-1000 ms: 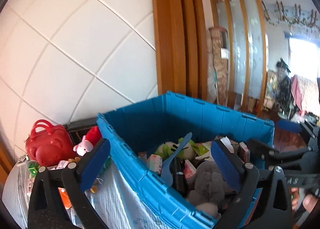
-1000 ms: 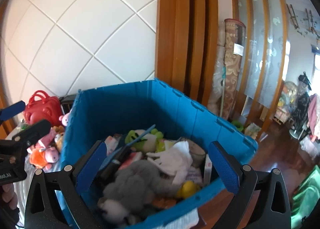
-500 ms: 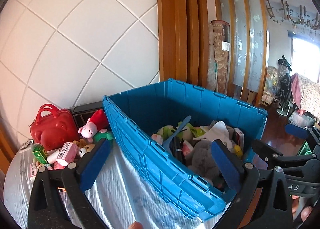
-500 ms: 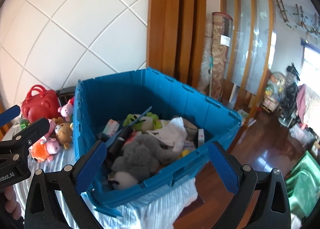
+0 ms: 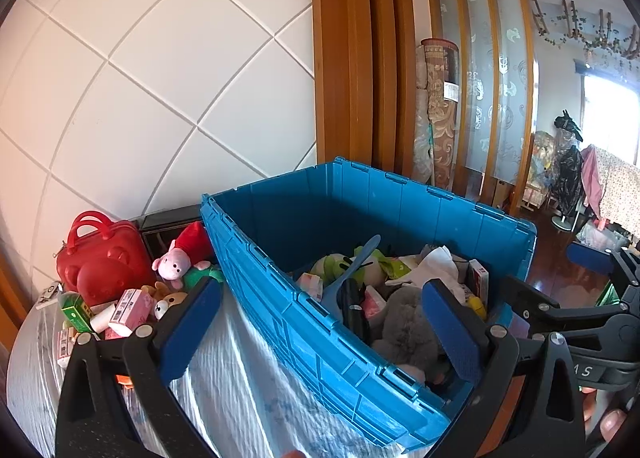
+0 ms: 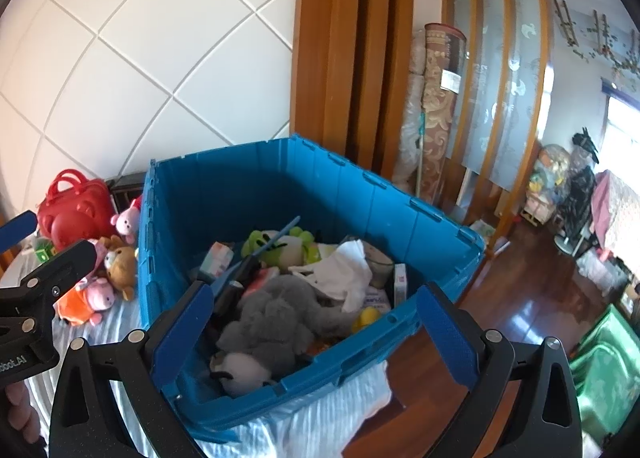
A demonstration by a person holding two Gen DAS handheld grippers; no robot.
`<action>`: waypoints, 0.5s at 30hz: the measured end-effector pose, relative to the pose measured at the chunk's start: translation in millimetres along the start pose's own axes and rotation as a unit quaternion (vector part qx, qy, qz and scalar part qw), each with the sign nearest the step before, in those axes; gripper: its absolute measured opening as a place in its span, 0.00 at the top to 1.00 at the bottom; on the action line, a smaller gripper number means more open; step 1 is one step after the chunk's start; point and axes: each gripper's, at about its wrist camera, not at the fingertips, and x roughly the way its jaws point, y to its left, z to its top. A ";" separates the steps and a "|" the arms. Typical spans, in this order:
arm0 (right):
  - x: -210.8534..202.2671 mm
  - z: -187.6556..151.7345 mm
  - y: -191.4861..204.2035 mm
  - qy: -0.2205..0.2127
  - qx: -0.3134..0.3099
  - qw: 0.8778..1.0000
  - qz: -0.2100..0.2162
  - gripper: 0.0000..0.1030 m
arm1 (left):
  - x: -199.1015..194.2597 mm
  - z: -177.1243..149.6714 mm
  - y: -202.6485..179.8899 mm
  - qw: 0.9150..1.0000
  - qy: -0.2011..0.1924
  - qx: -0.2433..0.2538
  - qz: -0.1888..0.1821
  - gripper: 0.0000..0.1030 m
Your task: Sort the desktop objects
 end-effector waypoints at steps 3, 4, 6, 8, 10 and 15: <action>3.7 1.7 -0.8 0.000 -0.001 1.000 0.001 0.00 | 4.3 1.0 -0.3 1.000 0.002 -0.002 0.001 0.01; 4.8 2.0 -1.2 0.000 0.000 1.000 0.002 0.00 | 5.4 1.2 -0.1 1.000 0.003 -0.003 0.002 0.01; 7.0 2.3 -2.1 0.002 -0.001 1.000 0.002 0.00 | 8.0 1.6 -0.5 1.000 0.004 -0.003 0.002 0.01; 9.4 2.9 -2.8 0.004 -0.002 1.000 0.001 0.00 | 10.6 1.8 -0.6 1.000 0.006 -0.004 0.002 0.01; 11.6 2.8 -4.2 0.005 -0.002 1.000 0.001 0.00 | 12.5 1.7 -1.2 1.000 0.008 -0.004 0.001 0.01; 16.7 2.6 -7.9 0.009 0.000 1.000 0.001 0.00 | 17.9 1.6 -3.8 1.000 0.012 -0.002 0.003 0.01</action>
